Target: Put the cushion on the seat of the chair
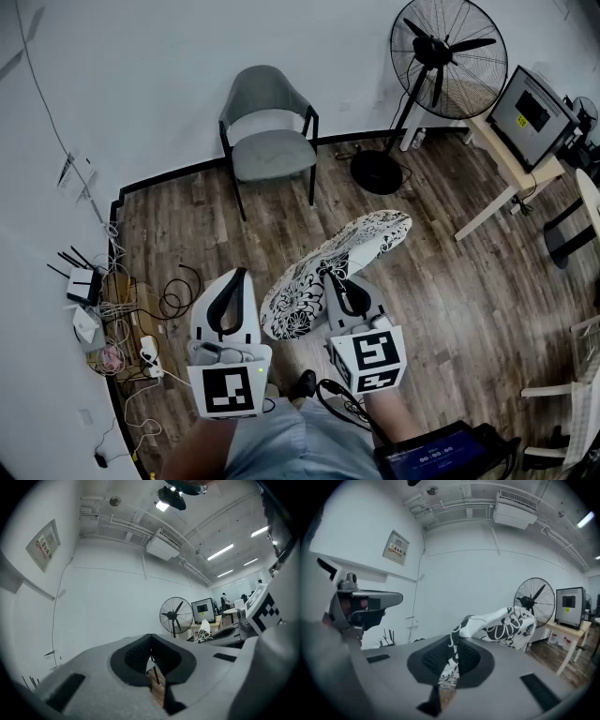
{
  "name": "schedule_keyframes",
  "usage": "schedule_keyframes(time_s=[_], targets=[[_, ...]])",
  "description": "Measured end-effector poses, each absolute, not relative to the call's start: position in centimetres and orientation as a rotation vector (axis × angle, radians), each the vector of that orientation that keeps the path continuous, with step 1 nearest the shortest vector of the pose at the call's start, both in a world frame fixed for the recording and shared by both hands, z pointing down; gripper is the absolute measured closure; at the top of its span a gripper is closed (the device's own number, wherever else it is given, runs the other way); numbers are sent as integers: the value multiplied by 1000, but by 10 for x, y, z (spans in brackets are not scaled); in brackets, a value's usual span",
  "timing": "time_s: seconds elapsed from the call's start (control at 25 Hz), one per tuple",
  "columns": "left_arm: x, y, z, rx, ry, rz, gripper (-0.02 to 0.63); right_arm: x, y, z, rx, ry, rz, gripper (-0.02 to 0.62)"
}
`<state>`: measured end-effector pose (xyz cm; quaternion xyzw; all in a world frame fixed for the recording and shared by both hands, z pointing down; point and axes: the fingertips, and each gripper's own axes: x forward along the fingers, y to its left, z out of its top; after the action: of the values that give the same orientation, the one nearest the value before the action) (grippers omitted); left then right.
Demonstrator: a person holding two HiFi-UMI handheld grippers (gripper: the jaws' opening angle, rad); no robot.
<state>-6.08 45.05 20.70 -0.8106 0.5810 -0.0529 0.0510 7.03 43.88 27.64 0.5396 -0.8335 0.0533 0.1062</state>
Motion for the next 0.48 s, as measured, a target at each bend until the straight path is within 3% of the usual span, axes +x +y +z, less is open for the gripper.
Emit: schedule_keyframes(time_s=[0.48], targets=[[-51,459,218,-2457,1817,-179,597,92,443,289,1588,-2456,214,577]])
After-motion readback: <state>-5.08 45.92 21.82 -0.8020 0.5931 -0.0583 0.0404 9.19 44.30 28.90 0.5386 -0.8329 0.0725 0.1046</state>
